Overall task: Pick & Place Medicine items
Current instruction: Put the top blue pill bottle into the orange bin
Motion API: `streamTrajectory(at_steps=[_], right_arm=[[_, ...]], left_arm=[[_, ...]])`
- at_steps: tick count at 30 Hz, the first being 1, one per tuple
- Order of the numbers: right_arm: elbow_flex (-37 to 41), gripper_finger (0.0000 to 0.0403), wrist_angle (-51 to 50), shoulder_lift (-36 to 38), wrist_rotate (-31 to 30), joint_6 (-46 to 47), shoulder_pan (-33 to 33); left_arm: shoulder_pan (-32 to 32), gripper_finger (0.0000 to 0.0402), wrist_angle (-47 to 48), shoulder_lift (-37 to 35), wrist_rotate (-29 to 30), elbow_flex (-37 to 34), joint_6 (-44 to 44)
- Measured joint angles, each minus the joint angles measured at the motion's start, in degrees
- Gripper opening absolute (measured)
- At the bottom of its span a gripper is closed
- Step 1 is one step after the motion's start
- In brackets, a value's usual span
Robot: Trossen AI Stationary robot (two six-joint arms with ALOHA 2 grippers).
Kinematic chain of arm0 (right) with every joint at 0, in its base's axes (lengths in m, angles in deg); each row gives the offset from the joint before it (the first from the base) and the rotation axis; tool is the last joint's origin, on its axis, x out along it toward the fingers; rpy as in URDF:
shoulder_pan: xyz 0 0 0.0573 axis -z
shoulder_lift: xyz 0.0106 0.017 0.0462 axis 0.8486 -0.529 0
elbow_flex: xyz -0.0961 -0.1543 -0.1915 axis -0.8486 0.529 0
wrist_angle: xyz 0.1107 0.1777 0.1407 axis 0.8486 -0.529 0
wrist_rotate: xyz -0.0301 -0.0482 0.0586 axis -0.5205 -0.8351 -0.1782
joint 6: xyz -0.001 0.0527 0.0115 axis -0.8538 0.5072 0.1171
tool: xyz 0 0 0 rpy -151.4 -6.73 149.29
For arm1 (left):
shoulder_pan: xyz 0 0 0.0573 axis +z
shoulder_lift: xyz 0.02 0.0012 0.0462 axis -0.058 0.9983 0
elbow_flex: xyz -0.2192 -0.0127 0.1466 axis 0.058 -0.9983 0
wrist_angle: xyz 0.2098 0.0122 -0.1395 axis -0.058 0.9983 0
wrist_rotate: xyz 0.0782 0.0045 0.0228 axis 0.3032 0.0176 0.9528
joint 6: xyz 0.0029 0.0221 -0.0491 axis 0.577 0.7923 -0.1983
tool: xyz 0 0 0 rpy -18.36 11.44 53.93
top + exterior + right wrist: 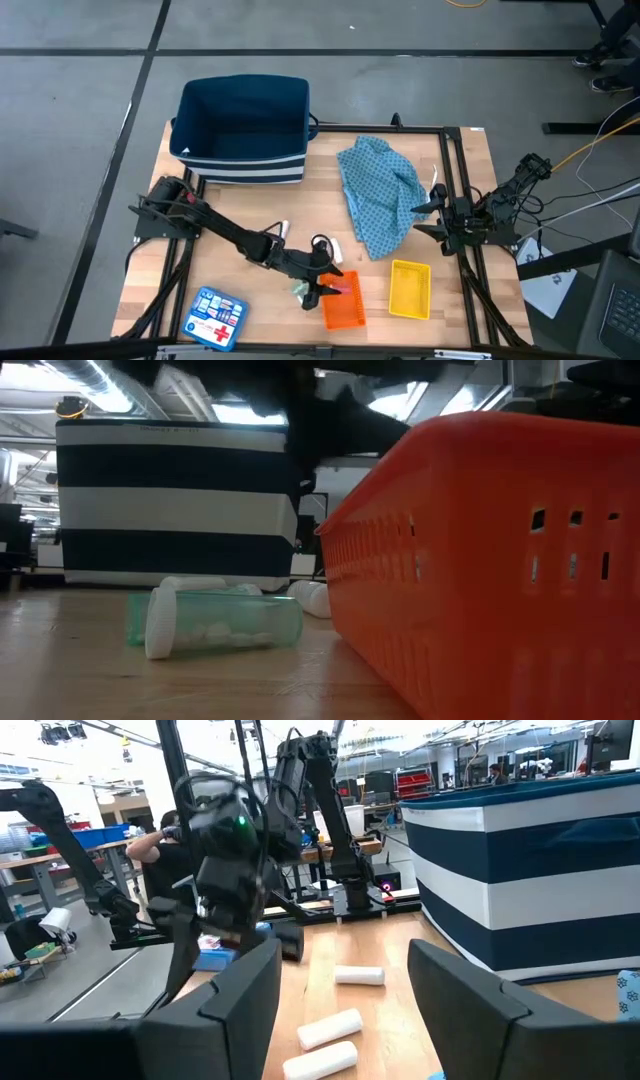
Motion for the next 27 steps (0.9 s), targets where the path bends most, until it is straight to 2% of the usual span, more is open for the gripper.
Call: streamTrajectory(at_steps=[3,7,13,20,27], right_arm=[[0.0,0.022,-0.07,0.02,0.02,0.02,0.0],[0.0,0.022,-0.17,0.02,0.15,0.02,-0.02],[0.0,0.022,-0.45,-0.01,0.15,0.02,-0.02],[-0.02,0.022,-0.59,0.0,0.13,0.02,0.0],[-0.02,0.022,-0.59,0.02,0.11,0.02,-0.01]], left_arm=[[-1.03,0.0238,9.81,-4.04,6.58,0.05,-1.49],[-3.29,0.0232,23.64,-8.71,14.78,0.05,-9.32],[-7.85,0.0223,37.07,-9.99,19.28,0.03,-23.43],[-10.37,0.0224,37.66,-5.7,19.78,0.02,-33.7],[-9.42,0.0224,37.63,-0.57,17.17,0.01,-37.13]])
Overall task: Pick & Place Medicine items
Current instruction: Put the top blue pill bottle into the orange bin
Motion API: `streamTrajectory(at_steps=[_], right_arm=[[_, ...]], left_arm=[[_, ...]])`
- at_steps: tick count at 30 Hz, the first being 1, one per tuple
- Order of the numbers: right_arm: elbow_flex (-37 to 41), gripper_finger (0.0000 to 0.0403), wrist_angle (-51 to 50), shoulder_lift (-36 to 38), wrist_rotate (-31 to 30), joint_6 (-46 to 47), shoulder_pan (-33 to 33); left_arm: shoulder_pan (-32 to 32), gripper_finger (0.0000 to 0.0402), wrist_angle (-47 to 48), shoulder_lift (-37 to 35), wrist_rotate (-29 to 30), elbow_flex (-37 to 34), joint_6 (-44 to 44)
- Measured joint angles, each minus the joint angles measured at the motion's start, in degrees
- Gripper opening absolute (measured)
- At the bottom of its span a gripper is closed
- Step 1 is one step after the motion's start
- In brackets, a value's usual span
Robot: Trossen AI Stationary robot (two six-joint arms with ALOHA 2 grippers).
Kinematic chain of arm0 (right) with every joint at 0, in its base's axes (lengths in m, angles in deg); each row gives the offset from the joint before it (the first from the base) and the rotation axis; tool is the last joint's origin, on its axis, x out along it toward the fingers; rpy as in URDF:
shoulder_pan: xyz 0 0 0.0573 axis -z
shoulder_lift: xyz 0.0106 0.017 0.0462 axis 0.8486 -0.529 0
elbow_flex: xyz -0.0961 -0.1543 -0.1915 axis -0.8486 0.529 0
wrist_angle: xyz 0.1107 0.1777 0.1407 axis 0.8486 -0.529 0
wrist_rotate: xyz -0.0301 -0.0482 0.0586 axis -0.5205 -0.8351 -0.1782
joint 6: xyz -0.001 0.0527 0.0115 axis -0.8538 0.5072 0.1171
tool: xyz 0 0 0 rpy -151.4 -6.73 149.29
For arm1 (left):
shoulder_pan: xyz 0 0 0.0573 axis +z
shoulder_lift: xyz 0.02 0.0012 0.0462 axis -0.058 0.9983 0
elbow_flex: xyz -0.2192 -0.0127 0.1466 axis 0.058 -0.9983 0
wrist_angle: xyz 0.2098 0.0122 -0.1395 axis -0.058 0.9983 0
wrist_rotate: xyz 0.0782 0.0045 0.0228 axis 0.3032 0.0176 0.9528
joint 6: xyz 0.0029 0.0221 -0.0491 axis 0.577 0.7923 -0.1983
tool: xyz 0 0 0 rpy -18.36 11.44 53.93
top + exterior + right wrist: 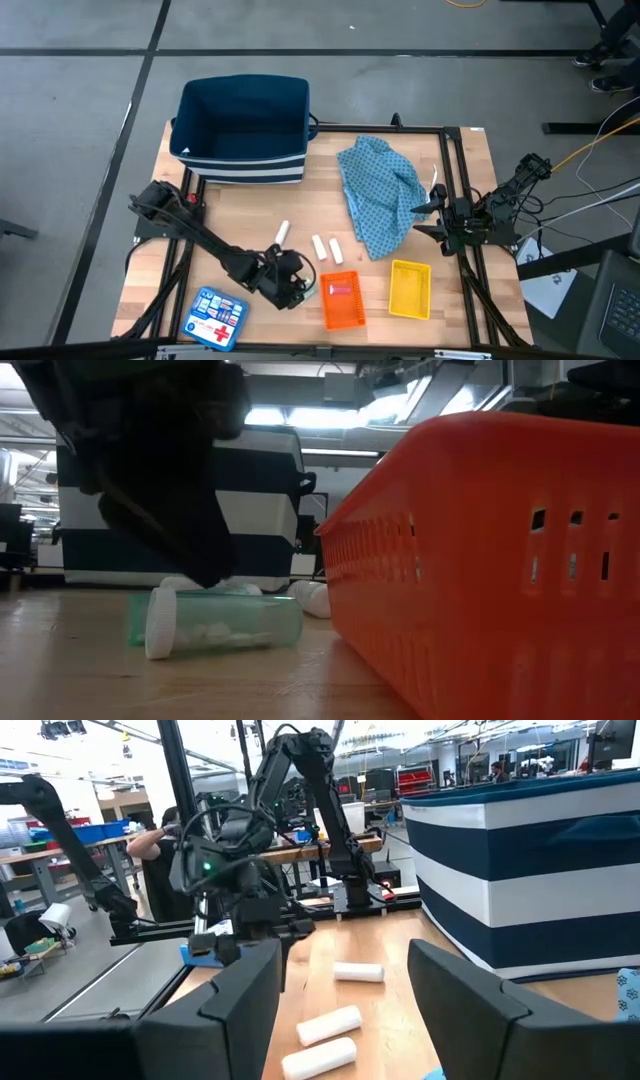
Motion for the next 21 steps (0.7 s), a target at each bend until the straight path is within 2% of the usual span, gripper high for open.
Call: streamTrajectory(at_steps=[10,21], right_arm=[[0.01,0.022,-0.04,-0.01,0.0,0.0,-0.01],[0.0,0.022,-0.81,-0.02,-0.15,1.45,0.0]], left_arm=[[1.1,0.0224,-4.28,3.71,-3.95,0.01,-0.03],[1.12,0.0215,-3.39,4.87,-4.36,0.17,-2.4]])
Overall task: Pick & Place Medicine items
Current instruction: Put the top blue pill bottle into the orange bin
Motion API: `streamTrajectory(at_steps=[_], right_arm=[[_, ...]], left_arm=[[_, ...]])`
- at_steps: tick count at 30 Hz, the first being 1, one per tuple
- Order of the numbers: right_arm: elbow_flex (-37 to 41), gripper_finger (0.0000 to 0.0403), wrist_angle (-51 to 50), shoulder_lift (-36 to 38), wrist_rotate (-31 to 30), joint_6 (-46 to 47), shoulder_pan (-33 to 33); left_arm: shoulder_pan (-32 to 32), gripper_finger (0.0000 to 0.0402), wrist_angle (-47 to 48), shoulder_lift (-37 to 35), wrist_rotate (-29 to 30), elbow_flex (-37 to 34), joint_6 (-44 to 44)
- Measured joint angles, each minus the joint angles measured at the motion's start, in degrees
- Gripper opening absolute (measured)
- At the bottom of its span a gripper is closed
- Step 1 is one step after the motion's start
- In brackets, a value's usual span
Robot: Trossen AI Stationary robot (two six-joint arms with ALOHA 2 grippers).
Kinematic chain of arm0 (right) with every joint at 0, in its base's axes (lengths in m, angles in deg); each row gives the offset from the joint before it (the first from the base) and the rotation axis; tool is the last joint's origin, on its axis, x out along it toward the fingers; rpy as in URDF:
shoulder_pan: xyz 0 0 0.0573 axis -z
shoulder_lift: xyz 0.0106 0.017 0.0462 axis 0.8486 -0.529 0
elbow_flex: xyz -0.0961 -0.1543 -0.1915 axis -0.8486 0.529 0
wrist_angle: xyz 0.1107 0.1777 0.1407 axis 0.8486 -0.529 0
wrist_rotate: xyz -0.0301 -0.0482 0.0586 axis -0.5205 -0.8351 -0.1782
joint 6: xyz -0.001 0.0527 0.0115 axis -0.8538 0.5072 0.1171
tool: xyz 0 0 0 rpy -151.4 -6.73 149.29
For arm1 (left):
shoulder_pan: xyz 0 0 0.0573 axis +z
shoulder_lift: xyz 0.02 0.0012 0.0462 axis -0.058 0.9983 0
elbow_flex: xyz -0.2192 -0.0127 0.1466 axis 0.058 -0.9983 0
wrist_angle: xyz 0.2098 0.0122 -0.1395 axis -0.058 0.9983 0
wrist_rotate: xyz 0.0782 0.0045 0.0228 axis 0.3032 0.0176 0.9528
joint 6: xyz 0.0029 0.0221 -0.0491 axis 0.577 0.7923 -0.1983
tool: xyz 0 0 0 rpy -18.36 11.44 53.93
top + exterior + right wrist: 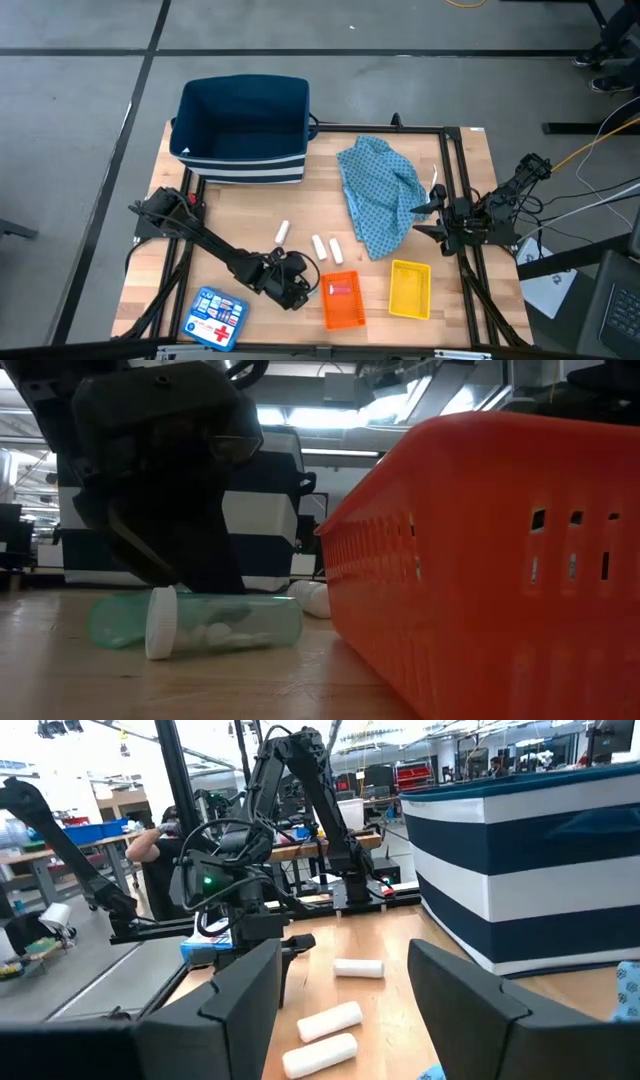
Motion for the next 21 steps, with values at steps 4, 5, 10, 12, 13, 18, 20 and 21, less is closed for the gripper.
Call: streamTrajectory(at_steps=[4,5,10,12,13,18,20,21], right_arm=[[0.0,0.022,-0.5,0.02,0.0,0.06,0.0],[0.0,0.022,-0.54,0.0,0.0,0.06,-0.02],[0.0,0.022,-0.52,0.0,0.0,0.05,0.0],[0.0,0.022,-0.52,0.0,0.0,0.06,0.0],[0.0,0.022,-0.52,0.0,0.0,0.08,0.0],[0.0,0.022,-0.52,0.01,0.02,0.06,-0.01],[0.0,0.022,-0.52,0.02,0.07,0.05,-0.01],[0.0,0.022,-0.52,0.0,0.19,0.06,-0.01]], left_arm=[[0.04,0.0187,0.41,0.01,-1.11,-0.03,-0.16],[0.02,0.0178,0.45,0.02,-1.26,-0.05,-0.17],[-0.01,0.0134,1.37,0.04,-1.57,-0.11,-1.74],[-0.09,0.0128,1.64,-0.06,-1.7,-0.09,-2.47],[-0.09,0.0128,1.7,-0.14,-1.68,-0.09,-2.54],[-0.41,0.0161,1.97,-0.67,-1.53,-0.11,-2.23],[-0.52,0.0182,1.95,-1.09,-0.35,-0.12,-1.93],[-0.55,0.0192,1.97,-1.42,0.11,-0.19,-1.18]])
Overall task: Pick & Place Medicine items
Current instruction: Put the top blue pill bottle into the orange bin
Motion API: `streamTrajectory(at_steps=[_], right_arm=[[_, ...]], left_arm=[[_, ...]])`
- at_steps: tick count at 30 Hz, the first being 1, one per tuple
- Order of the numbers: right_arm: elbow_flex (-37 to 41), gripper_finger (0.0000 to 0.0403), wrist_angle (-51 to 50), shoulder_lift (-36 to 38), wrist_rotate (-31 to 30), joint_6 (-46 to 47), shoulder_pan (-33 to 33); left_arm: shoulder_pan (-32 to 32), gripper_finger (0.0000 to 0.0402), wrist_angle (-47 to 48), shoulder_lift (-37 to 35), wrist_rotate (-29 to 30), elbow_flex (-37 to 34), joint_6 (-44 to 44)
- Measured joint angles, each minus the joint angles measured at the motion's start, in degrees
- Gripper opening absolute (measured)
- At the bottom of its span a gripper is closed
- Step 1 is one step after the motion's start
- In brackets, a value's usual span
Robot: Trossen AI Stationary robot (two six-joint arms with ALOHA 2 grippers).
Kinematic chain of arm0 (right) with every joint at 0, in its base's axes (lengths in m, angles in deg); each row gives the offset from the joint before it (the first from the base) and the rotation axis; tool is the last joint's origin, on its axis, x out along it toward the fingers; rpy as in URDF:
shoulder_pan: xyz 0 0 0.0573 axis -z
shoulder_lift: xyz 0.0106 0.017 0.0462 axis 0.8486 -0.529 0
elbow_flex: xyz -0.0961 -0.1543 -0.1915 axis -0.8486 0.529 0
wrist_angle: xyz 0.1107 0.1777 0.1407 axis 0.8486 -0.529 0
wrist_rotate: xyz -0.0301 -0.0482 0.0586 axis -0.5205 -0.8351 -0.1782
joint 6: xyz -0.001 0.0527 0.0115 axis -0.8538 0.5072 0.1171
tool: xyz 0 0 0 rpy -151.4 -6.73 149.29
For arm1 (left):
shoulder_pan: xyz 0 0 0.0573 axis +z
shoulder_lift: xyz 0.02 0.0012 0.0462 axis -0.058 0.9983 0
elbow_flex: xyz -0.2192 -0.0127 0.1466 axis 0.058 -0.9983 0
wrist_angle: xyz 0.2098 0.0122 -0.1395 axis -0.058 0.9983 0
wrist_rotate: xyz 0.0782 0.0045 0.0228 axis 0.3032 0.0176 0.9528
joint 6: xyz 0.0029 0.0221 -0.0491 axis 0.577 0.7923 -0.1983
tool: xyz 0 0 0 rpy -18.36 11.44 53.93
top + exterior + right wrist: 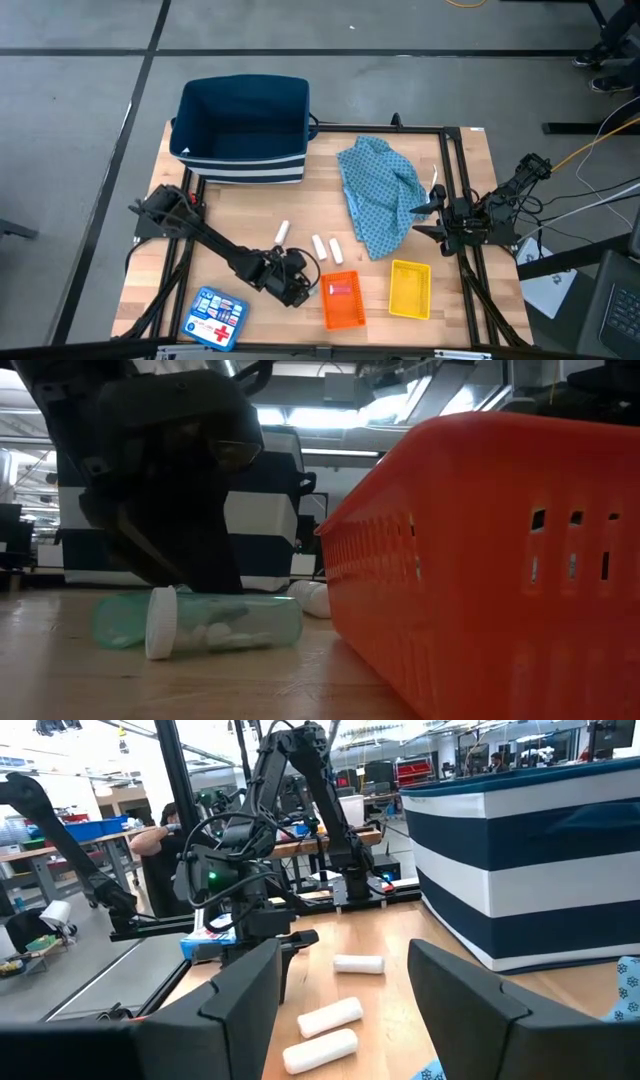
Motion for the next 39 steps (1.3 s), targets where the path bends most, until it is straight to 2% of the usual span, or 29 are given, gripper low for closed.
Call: streamTrajectory(at_steps=[7,11,15,21,29,39], right_arm=[[-0.01,0.022,-0.63,0.01,0.01,0.01,-0.01],[-0.01,0.022,-0.85,-0.01,0.01,0.01,-0.01],[0.0,0.022,-0.87,0.01,0.01,0.01,0.0],[0.01,0.022,-0.85,0.01,-0.05,0.47,-0.01],[0.0,0.022,-0.85,0.0,-0.19,1.11,0.0],[0.0,0.022,-0.85,0.0,-0.18,1.1,0.0]], left_arm=[[-0.29,0.025,1.56,-2.82,1.73,-0.14,10.77],[-0.78,0.0251,1.37,-3.11,1.91,-0.14,20.49],[-0.74,0.0249,0.97,-3.11,-1.24,-0.12,26.39],[0.95,0.0249,-4.56,-3.85,-6.17,-0.09,24.59],[2.7,0.0249,-6.76,-7.02,-7.47,-0.01,15.28],[2.3,0.0249,-6.73,-4.15,-9.27,0.03,7.6]])
